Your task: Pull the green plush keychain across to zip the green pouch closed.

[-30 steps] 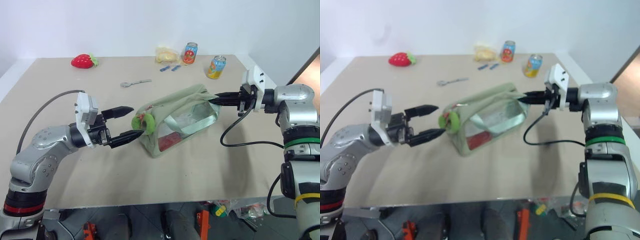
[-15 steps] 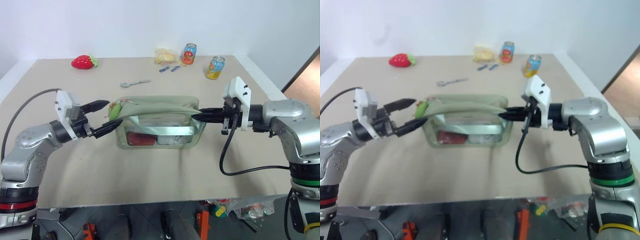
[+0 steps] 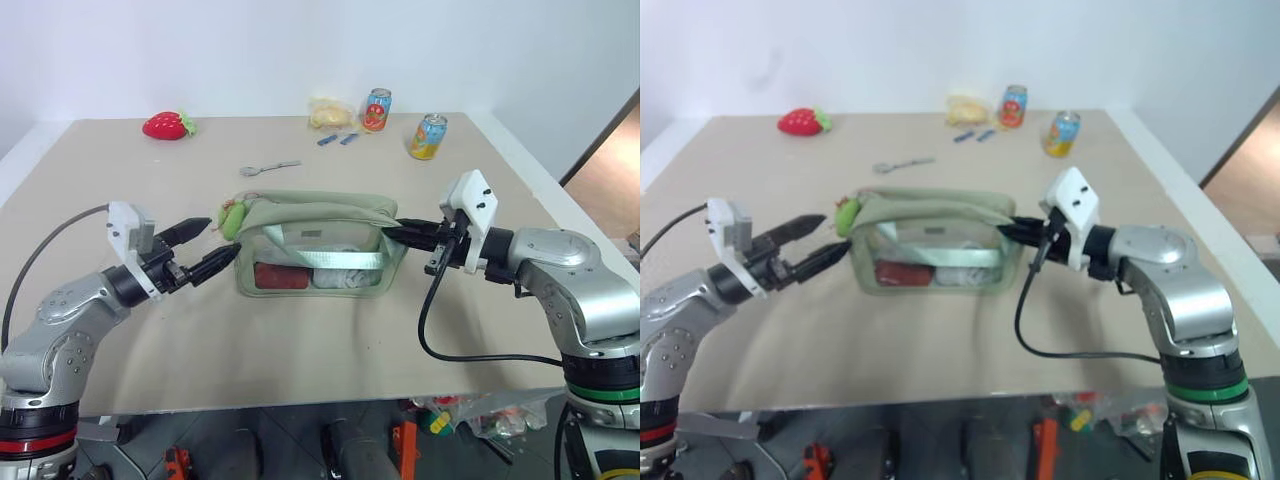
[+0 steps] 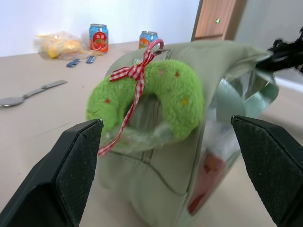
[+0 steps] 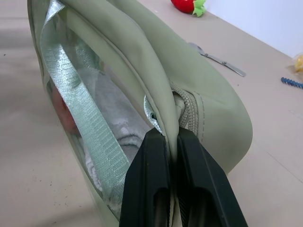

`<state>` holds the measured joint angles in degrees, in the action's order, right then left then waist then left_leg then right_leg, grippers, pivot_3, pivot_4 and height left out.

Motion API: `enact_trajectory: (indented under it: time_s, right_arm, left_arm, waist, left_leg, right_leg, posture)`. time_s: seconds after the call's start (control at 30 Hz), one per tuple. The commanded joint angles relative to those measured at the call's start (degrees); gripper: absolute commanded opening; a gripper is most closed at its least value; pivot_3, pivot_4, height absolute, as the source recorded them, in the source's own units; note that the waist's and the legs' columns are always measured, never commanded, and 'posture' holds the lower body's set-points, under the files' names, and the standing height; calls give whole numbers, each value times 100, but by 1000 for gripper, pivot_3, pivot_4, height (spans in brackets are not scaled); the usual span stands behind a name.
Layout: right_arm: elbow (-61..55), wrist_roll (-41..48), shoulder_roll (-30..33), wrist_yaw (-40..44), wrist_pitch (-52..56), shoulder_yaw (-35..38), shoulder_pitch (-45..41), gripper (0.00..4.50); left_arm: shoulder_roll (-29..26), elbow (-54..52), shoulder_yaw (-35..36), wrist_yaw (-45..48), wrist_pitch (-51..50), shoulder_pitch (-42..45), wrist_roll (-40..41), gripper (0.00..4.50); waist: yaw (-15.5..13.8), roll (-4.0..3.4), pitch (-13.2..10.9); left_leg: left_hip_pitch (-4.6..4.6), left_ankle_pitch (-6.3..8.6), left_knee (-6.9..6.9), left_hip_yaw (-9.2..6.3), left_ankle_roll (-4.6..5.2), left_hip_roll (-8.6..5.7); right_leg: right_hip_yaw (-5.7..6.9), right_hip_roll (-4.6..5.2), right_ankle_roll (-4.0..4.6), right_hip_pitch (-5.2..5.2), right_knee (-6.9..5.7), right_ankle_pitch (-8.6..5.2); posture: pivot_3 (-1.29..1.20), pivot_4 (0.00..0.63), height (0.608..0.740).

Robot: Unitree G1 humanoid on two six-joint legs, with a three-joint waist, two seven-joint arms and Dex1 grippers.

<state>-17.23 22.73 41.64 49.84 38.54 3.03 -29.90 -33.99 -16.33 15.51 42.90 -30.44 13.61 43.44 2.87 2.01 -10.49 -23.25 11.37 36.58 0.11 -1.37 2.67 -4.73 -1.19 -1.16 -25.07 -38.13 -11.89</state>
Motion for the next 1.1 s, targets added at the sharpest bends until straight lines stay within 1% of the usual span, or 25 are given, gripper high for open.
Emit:
enact_trajectory:
  time_s: [0.03, 0.13, 0.17, 0.23, 0.27, 0.4, 0.53, 0.6, 0.7, 0.77, 0.87, 0.93, 1.0, 1.1]
  right_arm:
    - [-161, 62, -42, -66, -76, -2, 9, 18]
    - [-252, 75, -50, -81, -98, -51, 73, 18]
    - [-270, 76, -60, -95, -101, -61, 87, 3]
    - [-312, 74, -81, -121, -108, -82, 124, 0]
    - [-344, 76, -99, -144, -106, -95, 147, 0]
    - [-437, 72, -134, -195, -131, -146, 202, 0]
    - [-505, 82, -137, -245, -107, -159, 216, 0]
    - [-550, 97, -120, -260, -86, -142, 228, 0]
    - [-589, 108, -94, -270, -62, -116, 245, 0]
    - [-586, 97, -85, -271, -64, -121, 238, 0]
    - [-576, 108, -71, -247, -73, -110, 242, 0]
    - [-565, 109, -49, -213, -89, -115, 250, 0]
    - [-537, 102, -32, -184, -109, -132, 246, 0]
    - [-527, 65, 1, -159, -147, -164, 247, 0]
  left_arm:
    - [109, -135, 78, -135, -72, 209, 230, 4500]
    - [169, -44, 142, -199, -145, 272, 327, 4500]
    - [187, -7, 170, -226, -160, 304, 358, 4247]
    - [178, 85, 182, -232, -214, 342, 394, 3721]
    - [179, 161, 182, -235, -227, 349, 391, 3312]
    - [224, 393, 268, -262, -329, 365, 549, 1988]
    - [159, 600, 140, -153, -332, 340, 412, 597]
    - [139, 628, 6, -47, -284, 335, 290, 31]
    - [179, 666, -1, 27, -195, 414, 240, 31]
    - [183, 683, 188, -16, -168, 574, 355, 31]
    - [-16, 464, 263, 79, -339, 959, 560, 31]
    - [-142, 293, 124, 134, -513, 1417, 678, 31]
    - [-134, 251, -93, 145, -607, 1857, 701, 31]
    - [39, 333, -687, 389, -544, 2310, 401, 31]
  waist:
    - [2, 0, 0]
    - [14, 0, 0]
    - [14, 0, 0]
    - [13, 1, 0]
    - [15, 0, 0]
    - [28, 1, 1]
    - [46, 1, 1]
    - [48, 1, 1]
    - [52, 1, 1]
    - [53, 1, 0]
    - [53, 3, -1]
    - [50, 13, -5]
    - [43, 14, -5]
    - [57, 13, -3]
  left_leg:
    - [0, -1, 0, 0, 1, 0]
    - [2, -1, -1, 0, 1, 1]
    - [2, -1, -2, -1, 1, 1]
    - [1, -1, -4, -3, 1, 2]
    - [2, -1, -4, -4, 1, 2]
    - [2, -1, -5, -4, 1, 5]
    - [4, -1, -4, -4, 1, 6]
    - [5, -1, -4, -4, 1, 6]
    - [4, -1, -4, -4, 1, 6]
    - [4, -1, -6, -4, 1, 6]
    - [2, -1, -5, -6, 1, 7]
    - [-1, -1, -5, -9, 1, 7]
    - [-3, -1, -4, -10, 1, 6]
    - [1, -1, -5, -4, 0, 3]
  right_leg:
    - [0, -1, 1, 1, 0, 0]
    - [-3, -4, 1, 1, 0, 1]
    - [-3, -5, 1, 0, 0, 1]
    - [-2, -8, 2, 0, 0, 0]
    - [-2, -9, 2, 0, 0, 0]
    - [-3, -12, 2, 0, 0, 0]
    - [-3, -14, 3, 0, 0, 0]
    - [-3, -15, 5, 0, 0, 1]
    - [-4, -15, 6, -1, 0, 1]
    - [-4, -16, 6, -1, 0, 1]
    - [-3, -17, 7, -3, 0, 1]
    - [-3, -20, 6, -3, 0, 1]
    - [-3, -19, 6, -3, 1, 1]
    - [-13, -18, 4, 3, 5, 2]
  posture:
    - [0, 150, 740]
    - [0, 150, 740]
    - [0, 150, 740]
    - [0, 150, 740]
    - [0, 150, 740]
    - [0, 150, 740]
    - [0, 150, 740]
    - [0, 150, 740]
    - [0, 150, 740]
    - [0, 150, 740]
    - [0, 150, 740]
    - [0, 150, 740]
    - [0, 150, 740]
    - [0, 150, 740]
